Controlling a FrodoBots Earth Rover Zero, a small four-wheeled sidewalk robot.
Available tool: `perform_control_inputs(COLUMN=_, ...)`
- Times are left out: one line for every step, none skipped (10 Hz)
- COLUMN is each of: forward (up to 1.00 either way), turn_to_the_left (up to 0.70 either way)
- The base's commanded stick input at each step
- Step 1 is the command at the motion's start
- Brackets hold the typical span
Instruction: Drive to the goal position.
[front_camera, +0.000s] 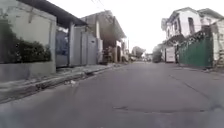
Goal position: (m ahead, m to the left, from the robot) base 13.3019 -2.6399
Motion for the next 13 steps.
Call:
perform_control_inputs(forward=1.0, turn_to_the_left=-0.3)
perform_control_inputs(forward=1.0, turn_to_the_left=-0.3)
perform_control_inputs(forward=1.0, turn_to_the_left=-0.3)
perform_control_inputs(forward=1.0, turn_to_the_left=-0.3)
perform_control_inputs(forward=1.0, turn_to_the_left=-0.3)
perform_control_inputs(forward=1.0, turn_to_the_left=-0.3)
perform_control_inputs(forward=1.0, turn_to_the_left=-0.3)
perform_control_inputs(forward=1.0, turn_to_the_left=-0.3)
perform_control_inputs(forward=1.0, turn_to_the_left=-0.3)
perform_control_inputs(forward=1.0, turn_to_the_left=-0.3)
perform_control_inputs(forward=1.0, turn_to_the_left=0.1)
perform_control_inputs(forward=1.0, turn_to_the_left=0.1)
perform_control_inputs(forward=1.0, turn_to_the_left=0.1)
